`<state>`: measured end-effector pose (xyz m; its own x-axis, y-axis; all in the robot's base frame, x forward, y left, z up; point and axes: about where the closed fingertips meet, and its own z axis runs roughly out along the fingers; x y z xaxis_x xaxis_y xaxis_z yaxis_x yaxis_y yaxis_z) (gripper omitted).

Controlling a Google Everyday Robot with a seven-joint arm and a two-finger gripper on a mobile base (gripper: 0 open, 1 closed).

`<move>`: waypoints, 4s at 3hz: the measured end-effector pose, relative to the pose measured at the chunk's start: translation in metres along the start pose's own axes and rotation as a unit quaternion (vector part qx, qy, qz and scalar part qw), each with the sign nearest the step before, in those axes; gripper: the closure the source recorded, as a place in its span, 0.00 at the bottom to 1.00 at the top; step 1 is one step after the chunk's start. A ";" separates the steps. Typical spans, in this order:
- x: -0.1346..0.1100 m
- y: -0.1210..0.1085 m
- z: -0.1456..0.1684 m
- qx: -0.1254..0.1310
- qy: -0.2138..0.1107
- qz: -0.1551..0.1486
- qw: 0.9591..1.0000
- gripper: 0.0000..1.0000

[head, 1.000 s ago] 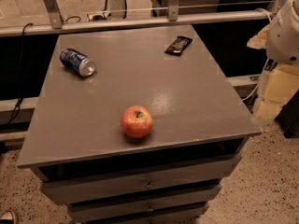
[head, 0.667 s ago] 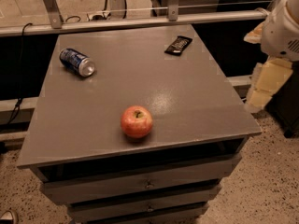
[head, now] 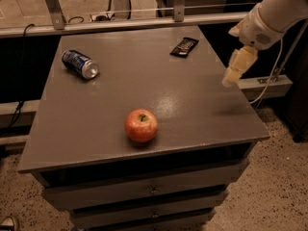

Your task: Move rxbar chocolate near apple

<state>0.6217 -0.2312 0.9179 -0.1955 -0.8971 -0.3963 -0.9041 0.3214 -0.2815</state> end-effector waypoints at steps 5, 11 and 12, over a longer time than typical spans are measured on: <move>-0.060 -0.168 0.149 0.069 -0.219 0.178 0.957 0.00; -0.077 -0.167 0.186 0.013 -0.244 0.274 0.930 0.88; -0.078 -0.168 0.183 0.013 -0.244 0.274 0.930 1.00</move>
Offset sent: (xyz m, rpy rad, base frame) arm 0.2074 0.0594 -0.0505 0.3961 -0.1083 -0.0815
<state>0.8583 -0.1594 0.8358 -0.4231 -0.3539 -0.8341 -0.7084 0.7032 0.0610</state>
